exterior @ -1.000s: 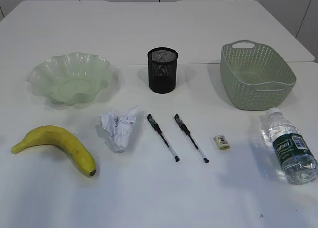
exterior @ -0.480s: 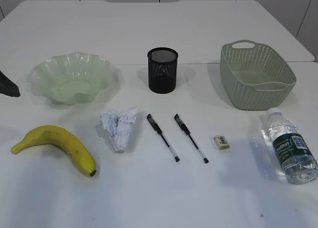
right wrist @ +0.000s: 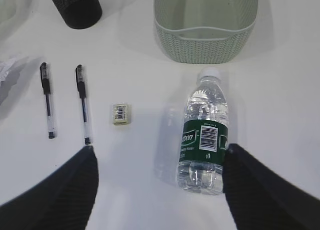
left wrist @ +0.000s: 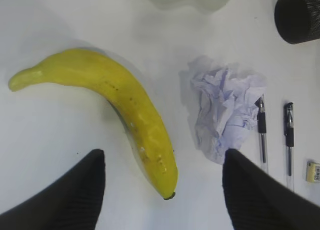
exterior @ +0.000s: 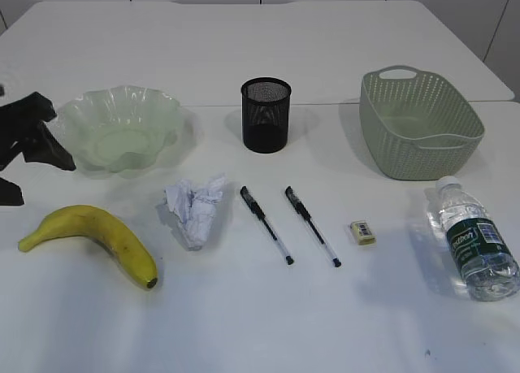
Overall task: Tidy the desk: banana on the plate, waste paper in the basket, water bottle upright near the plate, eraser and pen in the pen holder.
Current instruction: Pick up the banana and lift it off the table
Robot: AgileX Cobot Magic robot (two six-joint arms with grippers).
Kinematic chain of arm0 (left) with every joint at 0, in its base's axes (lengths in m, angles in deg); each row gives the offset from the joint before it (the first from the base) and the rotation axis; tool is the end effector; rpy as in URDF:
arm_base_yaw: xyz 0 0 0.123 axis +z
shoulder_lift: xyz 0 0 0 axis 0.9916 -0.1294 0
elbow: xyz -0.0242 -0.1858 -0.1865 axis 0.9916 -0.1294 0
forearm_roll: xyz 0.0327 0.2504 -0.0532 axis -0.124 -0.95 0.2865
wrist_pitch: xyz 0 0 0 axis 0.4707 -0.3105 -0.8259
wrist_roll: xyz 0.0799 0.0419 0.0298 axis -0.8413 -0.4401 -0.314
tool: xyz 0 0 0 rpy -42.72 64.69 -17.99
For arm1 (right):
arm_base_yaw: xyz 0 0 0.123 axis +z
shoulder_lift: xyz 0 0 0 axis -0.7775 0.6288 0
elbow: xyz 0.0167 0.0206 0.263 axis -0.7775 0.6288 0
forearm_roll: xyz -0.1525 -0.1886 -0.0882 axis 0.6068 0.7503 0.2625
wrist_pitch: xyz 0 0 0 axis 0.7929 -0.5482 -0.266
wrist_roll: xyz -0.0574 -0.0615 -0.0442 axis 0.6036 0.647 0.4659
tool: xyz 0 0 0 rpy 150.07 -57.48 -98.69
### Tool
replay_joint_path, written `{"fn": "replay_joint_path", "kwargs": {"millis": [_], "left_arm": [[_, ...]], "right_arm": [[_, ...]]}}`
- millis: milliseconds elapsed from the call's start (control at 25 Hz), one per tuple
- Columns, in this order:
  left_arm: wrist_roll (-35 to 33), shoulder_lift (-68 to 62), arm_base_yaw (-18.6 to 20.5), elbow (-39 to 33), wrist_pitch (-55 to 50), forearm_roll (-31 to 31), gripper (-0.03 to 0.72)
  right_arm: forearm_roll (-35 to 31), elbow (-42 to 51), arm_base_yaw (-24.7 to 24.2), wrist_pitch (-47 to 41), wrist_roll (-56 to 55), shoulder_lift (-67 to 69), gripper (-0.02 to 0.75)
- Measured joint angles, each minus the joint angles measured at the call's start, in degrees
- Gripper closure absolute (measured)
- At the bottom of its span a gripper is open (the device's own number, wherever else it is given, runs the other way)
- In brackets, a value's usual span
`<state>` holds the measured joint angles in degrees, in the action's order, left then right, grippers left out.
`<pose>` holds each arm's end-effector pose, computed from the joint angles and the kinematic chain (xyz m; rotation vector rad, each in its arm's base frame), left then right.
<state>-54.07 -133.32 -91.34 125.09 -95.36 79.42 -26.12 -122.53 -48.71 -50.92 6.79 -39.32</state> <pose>0.2837 -0.0607 0.2224 -0.6576 2.5104 -0.5609 0.1832 0.0177 0.2903 -0.0815 2.2728 0.1541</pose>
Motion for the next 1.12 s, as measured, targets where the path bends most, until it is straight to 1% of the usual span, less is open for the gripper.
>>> {"fn": "replay_joint_path", "kwargs": {"millis": [160, 280, 520, 640, 880, 1040, 1120], "left_arm": [[5.19, -1.98, -0.26, 0.0, 0.89, -3.65, 0.179], [7.56, -3.03, -0.26, 0.0, 2.31, -4.44, 0.187], [9.39, -7.01, -0.36, 0.08, 3.27, -4.68, 0.189], [11.32, -8.45, -0.64, 0.08, 3.4, -5.47, 0.191], [19.88, -9.11, -0.64, 0.08, 3.21, -13.34, 0.193], [24.25, -11.26, -1.15, 0.35, 3.21, -14.61, 0.193], [26.7, -12.49, -2.46, 0.35, 3.21, -14.85, 0.193]], "right_arm": [[0.0, 0.0, 0.0, 0.19, 0.0, 0.0, 0.161], [0.0, 0.0, 0.0, 0.33, 0.0, 0.0, 0.161], [0.0, 0.0, 0.0, 0.33, 0.0, 0.0, 0.161], [0.0, 0.0, 0.0, 0.33, 0.0, 0.0, 0.161], [0.0, 0.0, 0.0, 0.37, 0.0, 0.12, 0.161], [0.0, 0.0, 0.0, 0.37, 0.0, 0.12, 0.161], [0.0, 0.0, 0.0, 0.37, 0.0, 0.12, 0.161]]}}
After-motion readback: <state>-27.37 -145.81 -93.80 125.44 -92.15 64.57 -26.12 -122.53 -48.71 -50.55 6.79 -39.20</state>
